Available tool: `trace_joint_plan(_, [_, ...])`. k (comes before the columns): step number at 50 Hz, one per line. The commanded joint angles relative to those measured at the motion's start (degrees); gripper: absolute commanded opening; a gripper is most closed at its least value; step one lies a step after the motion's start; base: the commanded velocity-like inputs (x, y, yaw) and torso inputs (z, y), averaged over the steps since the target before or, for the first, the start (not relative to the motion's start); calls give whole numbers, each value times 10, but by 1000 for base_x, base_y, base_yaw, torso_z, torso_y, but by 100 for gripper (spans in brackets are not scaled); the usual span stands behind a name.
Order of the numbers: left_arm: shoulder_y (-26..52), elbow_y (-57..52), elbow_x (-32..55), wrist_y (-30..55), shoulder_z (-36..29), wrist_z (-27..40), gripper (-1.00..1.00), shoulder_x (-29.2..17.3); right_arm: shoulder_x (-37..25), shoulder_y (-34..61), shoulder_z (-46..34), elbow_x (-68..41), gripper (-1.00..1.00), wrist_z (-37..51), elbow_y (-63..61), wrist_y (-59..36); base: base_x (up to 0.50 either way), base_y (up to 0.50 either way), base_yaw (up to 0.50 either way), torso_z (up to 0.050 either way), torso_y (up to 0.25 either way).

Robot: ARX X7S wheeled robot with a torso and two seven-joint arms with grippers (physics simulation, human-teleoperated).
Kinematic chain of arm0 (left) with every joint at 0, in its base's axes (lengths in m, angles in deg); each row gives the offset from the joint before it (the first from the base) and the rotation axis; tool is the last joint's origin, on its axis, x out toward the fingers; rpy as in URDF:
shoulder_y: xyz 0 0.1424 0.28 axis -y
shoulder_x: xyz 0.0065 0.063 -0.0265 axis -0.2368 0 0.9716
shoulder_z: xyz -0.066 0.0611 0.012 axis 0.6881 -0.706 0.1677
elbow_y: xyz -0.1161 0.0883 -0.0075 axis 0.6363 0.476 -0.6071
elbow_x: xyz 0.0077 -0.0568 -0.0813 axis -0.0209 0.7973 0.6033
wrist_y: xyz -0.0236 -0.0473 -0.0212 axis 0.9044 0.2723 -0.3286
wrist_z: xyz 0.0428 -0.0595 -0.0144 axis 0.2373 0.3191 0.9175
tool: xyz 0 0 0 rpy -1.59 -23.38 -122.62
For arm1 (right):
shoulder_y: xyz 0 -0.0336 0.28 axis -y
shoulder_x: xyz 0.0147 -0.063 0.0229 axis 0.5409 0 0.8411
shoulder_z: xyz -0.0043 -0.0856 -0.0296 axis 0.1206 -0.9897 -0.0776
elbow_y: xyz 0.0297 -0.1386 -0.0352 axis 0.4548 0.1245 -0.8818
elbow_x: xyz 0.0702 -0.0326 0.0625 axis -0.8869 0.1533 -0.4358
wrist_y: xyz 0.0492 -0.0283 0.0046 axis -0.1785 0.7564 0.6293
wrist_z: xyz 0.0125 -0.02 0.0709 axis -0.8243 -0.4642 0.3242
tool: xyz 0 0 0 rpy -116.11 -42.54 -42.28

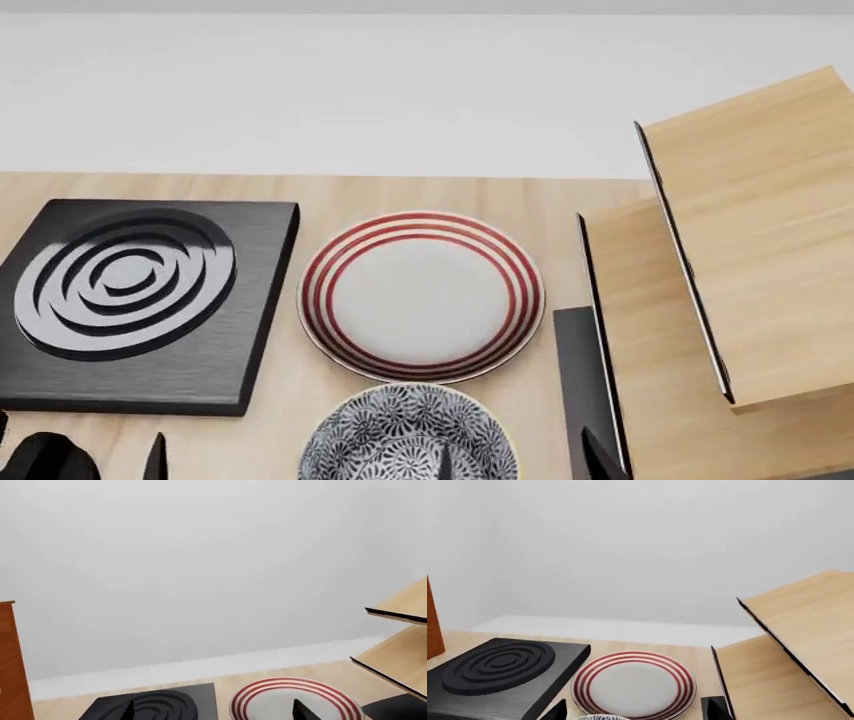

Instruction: Pick up the cream cheese and put it in the bowl.

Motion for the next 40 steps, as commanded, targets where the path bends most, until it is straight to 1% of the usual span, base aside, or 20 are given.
trace_joint_plan(1, [-42,-165,-20,84,3,23,100,-33,-36,-35,20,-44,100,39,-153,-93,0,0,0,0,0])
trace_joint_plan(10, [-54,-222,-37,110,-2,33,100,-41,-61,-64,27,-62,100,59,-191,-81,0,0,0,0,0])
trace_joint_plan(14, [-64,-235,-39,104,-1,37,100,-46,-103,-80,10,-75,100,97,-192,-34,0,0,0,0,0])
trace_joint_plan(20, [-74,-240,-49,90,-7,48,100,-58,-131,-91,0,-78,100,123,-191,-2,0,0,0,0,0])
trace_joint_plan(25, [-71,-237,-50,92,-12,53,100,-62,-141,-99,-1,-81,100,129,-187,15,0,0,0,0,0])
trace_joint_plan(40, [-69,-234,-48,91,-17,61,100,-69,-155,-91,-3,-95,100,153,-176,20,0,0,0,0,0])
